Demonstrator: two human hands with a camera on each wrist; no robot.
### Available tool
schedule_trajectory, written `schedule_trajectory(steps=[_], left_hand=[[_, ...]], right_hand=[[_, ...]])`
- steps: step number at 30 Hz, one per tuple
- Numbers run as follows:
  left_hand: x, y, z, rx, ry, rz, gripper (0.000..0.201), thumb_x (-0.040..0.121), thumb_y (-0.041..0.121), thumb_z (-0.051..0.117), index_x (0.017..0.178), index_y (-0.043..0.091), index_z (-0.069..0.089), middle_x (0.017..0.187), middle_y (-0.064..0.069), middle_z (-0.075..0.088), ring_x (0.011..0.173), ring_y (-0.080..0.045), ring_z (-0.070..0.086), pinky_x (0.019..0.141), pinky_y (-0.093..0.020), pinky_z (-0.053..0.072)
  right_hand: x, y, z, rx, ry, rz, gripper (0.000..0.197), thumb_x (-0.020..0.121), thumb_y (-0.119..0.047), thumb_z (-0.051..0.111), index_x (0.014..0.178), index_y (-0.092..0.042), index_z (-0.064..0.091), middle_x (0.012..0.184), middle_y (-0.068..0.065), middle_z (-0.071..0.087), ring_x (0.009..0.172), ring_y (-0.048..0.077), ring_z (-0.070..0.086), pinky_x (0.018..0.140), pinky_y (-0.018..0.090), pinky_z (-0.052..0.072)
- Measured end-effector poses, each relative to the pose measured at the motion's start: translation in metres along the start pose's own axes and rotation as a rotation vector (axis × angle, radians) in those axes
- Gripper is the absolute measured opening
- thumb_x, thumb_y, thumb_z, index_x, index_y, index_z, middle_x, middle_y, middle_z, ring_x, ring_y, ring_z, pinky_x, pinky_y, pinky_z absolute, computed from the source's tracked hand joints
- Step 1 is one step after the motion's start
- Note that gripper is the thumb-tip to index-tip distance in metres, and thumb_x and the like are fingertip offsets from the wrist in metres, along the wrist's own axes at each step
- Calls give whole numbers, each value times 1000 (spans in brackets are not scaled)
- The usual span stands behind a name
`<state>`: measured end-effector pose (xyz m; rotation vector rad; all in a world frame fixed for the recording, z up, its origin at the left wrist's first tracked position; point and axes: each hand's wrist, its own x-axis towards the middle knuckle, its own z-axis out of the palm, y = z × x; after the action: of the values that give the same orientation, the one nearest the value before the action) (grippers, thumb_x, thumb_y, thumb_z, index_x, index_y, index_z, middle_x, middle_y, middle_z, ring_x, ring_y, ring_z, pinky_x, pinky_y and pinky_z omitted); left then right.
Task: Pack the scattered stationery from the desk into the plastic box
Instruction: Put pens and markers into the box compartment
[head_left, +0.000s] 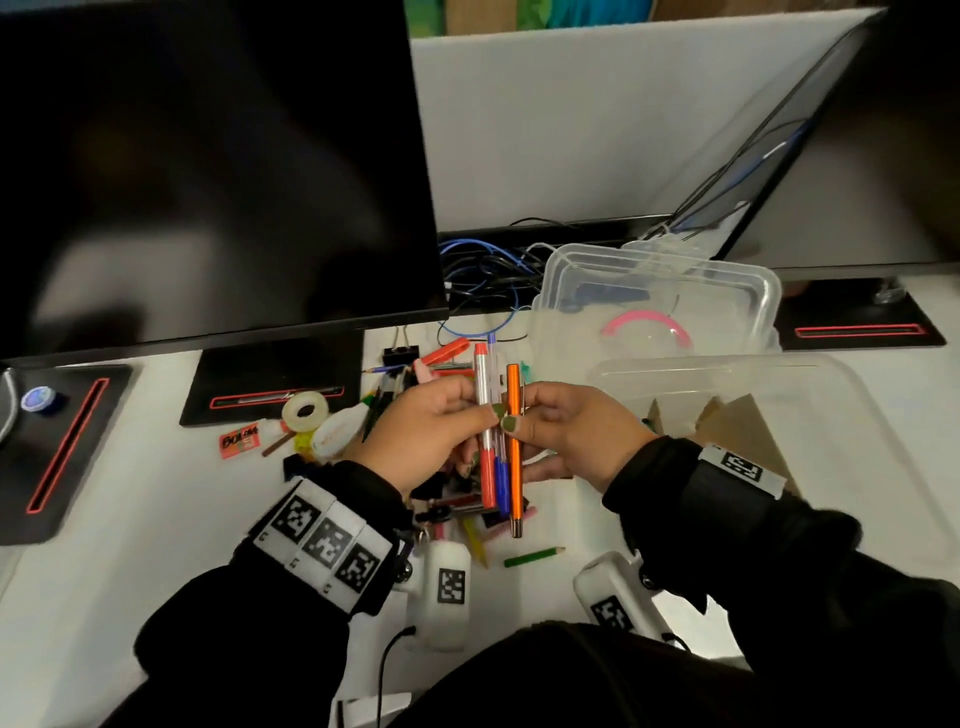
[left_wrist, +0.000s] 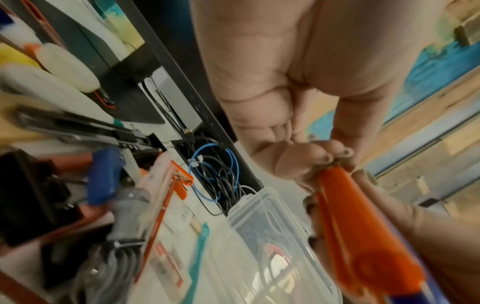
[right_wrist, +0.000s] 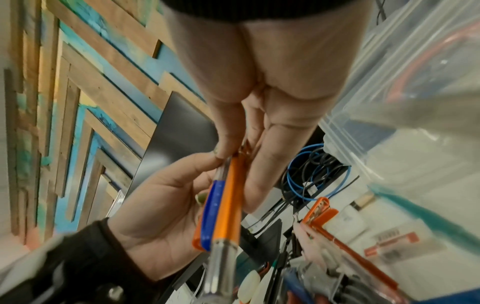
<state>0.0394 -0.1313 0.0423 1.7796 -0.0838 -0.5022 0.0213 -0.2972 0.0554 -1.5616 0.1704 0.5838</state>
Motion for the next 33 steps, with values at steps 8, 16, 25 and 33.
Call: schedule_trajectory(steps=[8, 16, 25, 33], left_hand=[[25, 24, 50, -46, -73, 67, 11, 89, 12, 59, 78, 14, 62, 59, -15, 57, 45, -24, 52, 51, -32, 46], [42, 39, 90, -80, -35, 77, 35, 84, 3, 65, 112, 9, 45, 70, -12, 56, 47, -23, 54, 48, -32, 49], [47, 41, 126, 388, -64, 21, 62, 81, 6, 62, 125, 37, 33, 76, -16, 59, 64, -32, 65, 51, -43, 57], [57, 50, 146, 703, -158, -103, 42, 83, 8, 62, 115, 19, 37, 79, -10, 56, 65, -32, 67, 52, -42, 57]], right_hand=[[-19, -6, -58, 28, 85, -24, 8, 86, -4, 63, 93, -7, 62, 84, 16, 67, 68, 21, 66, 67, 32, 59], [-28, -5, -106, -123, 104, -48, 16, 80, -6, 71, 94, -13, 68, 85, 12, 70, 70, 17, 66, 59, 20, 57], [-26, 7, -162, -249, 133, 78, 16, 83, -2, 64, 95, -13, 67, 76, 7, 69, 63, 15, 68, 47, 17, 51], [-23, 12, -176, -295, 113, 123, 14, 81, -8, 68, 92, -15, 65, 96, 23, 70, 90, 38, 68, 88, 46, 54]])
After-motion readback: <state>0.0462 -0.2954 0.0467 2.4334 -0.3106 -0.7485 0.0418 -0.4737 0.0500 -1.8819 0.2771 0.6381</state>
